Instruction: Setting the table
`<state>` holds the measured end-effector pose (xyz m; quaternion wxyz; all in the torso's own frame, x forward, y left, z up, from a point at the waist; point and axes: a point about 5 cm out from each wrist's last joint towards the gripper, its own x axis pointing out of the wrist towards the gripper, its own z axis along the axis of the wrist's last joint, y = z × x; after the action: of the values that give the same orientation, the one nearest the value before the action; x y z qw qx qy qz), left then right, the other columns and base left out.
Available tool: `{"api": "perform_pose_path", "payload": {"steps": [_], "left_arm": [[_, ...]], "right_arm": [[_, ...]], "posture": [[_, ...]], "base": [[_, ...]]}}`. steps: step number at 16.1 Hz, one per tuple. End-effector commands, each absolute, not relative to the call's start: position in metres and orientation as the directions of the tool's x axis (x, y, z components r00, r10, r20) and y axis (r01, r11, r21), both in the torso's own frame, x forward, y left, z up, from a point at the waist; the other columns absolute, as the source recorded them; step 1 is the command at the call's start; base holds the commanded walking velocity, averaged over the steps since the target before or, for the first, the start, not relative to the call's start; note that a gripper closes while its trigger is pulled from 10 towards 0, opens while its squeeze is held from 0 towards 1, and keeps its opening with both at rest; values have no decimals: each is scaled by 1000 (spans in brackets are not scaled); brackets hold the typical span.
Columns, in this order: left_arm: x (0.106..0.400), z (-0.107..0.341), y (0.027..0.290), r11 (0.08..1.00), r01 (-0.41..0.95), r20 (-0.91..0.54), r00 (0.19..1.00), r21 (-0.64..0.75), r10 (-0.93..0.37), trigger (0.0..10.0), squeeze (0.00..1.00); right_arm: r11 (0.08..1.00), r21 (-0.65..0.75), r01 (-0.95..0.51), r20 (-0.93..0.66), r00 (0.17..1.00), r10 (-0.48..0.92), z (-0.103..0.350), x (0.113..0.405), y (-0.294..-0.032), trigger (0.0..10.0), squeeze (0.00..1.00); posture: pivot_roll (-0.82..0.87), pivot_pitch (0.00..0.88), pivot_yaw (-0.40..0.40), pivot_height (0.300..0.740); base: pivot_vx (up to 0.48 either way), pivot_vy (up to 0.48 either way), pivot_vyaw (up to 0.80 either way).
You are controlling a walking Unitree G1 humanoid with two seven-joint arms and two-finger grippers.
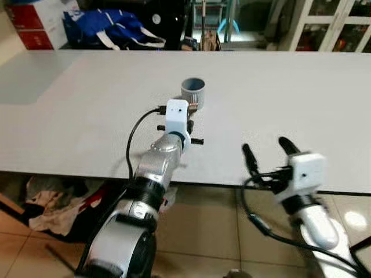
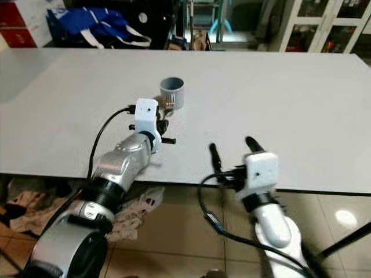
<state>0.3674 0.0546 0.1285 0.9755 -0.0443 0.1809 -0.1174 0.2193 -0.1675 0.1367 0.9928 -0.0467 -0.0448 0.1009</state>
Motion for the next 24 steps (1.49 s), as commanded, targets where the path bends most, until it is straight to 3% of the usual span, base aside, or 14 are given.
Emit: {"api": "perform_pose_path", "payload": {"steps": [1, 4, 13, 14, 24], "left_arm": [[371, 131, 52, 972, 186, -368, 902, -141, -226, 0, 0], [373, 125, 53, 989, 126, -424, 894, -74, -146, 0, 0], [377, 124, 48, 985, 164, -437, 884, -48, -169, 0, 0], [377, 124, 44, 981, 190, -435, 880, -41, -188, 10000, 0], [374, 123, 29, 956, 293, -435, 865, 32, -250, 10000, 0]], "right_arm": [[977, -109, -184, 56, 980, 191, 137, 215, -179, 10000, 0], [971, -91, -221, 28, 974, 224, 142, 205, -179, 10000, 0], [967, -44, -251, -11, 968, 250, 138, 199, -167, 10000, 0], [966, -37, -255, -13, 967, 254, 137, 198, -163, 10000, 0], [965, -17, -263, -8, 965, 263, 136, 197, -151, 10000, 0]], "posture": [[-246, 36, 61, 727], [-264, 52, 58, 727], [-257, 63, 73, 727], [-257, 63, 73, 727], [-260, 47, 97, 727]], "base": [[0, 0, 0], [0, 0, 0], [0, 0, 0], [0, 0, 0], [0, 0, 0]]}}
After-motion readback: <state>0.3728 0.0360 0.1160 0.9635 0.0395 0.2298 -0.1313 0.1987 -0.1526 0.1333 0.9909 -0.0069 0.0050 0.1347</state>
